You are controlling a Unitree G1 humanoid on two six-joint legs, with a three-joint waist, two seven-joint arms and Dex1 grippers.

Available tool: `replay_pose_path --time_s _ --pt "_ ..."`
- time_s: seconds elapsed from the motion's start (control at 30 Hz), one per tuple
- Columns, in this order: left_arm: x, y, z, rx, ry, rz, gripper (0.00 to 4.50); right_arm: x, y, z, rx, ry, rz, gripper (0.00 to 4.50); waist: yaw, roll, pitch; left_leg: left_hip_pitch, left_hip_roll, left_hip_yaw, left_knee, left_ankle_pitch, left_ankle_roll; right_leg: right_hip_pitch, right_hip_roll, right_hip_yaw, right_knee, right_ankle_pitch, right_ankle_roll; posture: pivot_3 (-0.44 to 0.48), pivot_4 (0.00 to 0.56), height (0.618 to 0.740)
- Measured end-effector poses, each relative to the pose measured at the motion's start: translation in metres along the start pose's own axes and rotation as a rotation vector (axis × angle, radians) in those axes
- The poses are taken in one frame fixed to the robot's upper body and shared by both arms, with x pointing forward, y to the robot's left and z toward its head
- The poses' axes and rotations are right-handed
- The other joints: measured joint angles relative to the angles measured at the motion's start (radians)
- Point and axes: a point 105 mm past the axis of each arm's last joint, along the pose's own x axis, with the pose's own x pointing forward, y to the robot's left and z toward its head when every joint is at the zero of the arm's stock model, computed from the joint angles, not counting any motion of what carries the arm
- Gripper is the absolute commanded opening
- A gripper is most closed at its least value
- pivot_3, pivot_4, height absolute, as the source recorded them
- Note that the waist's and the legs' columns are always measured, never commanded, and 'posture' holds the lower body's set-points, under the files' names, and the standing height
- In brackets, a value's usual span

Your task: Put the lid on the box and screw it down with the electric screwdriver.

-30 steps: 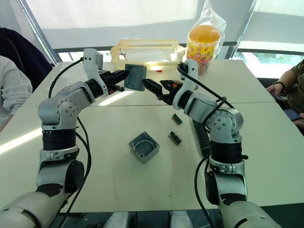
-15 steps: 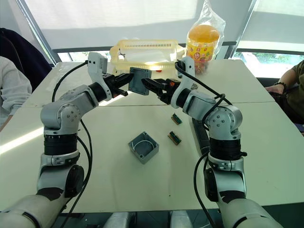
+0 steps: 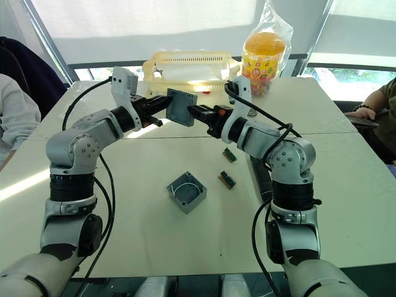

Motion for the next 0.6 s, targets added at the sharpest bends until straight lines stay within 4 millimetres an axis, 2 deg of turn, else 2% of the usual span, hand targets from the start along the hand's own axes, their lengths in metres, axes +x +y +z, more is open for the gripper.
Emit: replay_pose_path --time_s 0.07,0.2,0.3,0.37,0.5,0.6 --pt "-0.002 -0.002 0.003 -0.003 -0.010 -0.024 3.08 0.000 0.002 -0.002 -0.018 0.000 0.012 0.09 0.000 0.000 0.000 0.000 0.000 0.000 0.000 0.000 0.000 0.000 0.000 0.000 0.000 0.000 0.000 0.000 0.150 0.740" --pt "-0.020 0.007 0.004 -0.042 0.037 -0.041 3.08 -0.011 -0.001 0.004 -0.249 -0.027 -0.040 0.09 -0.002 0.000 0.000 0.000 0.000 0.000 -0.001 0.000 0.000 0.000 0.000 0.000 -0.001 0.000 0.000 0.000 0.150 0.740" --pt "-0.045 0.022 0.010 -0.041 0.072 -0.032 3.08 -0.033 -0.003 -0.006 -0.445 -0.027 -0.059 0.09 -0.003 0.000 0.000 0.000 0.000 0.000 -0.002 0.000 0.000 0.000 0.000 0.000 -0.003 0.000 0.000 0.000 0.150 0.740" --pt "-0.054 0.024 0.012 -0.019 0.090 -0.042 3.08 -0.042 -0.001 -0.012 -0.610 -0.027 -0.064 0.09 -0.002 0.000 0.000 0.000 0.000 0.000 -0.002 0.000 0.000 0.000 0.000 0.000 -0.003 0.000 0.000 0.000 0.150 0.740" --pt "-0.075 0.019 -0.006 -0.043 0.148 -0.149 3.08 -0.061 0.021 -0.024 -1.135 -0.050 -0.015 0.09 -0.001 0.000 0.000 0.000 0.000 0.001 -0.002 0.000 0.000 0.000 0.000 0.000 -0.003 0.000 0.000 0.000 0.150 0.740" --pt "-0.081 0.009 -0.015 -0.078 0.229 -0.259 3.08 -0.073 0.036 -0.053 -1.398 -0.032 0.088 0.09 0.003 -0.001 0.001 0.001 0.000 0.000 -0.001 0.000 0.000 0.001 0.000 -0.001 -0.004 0.000 0.000 0.000 0.150 0.740"
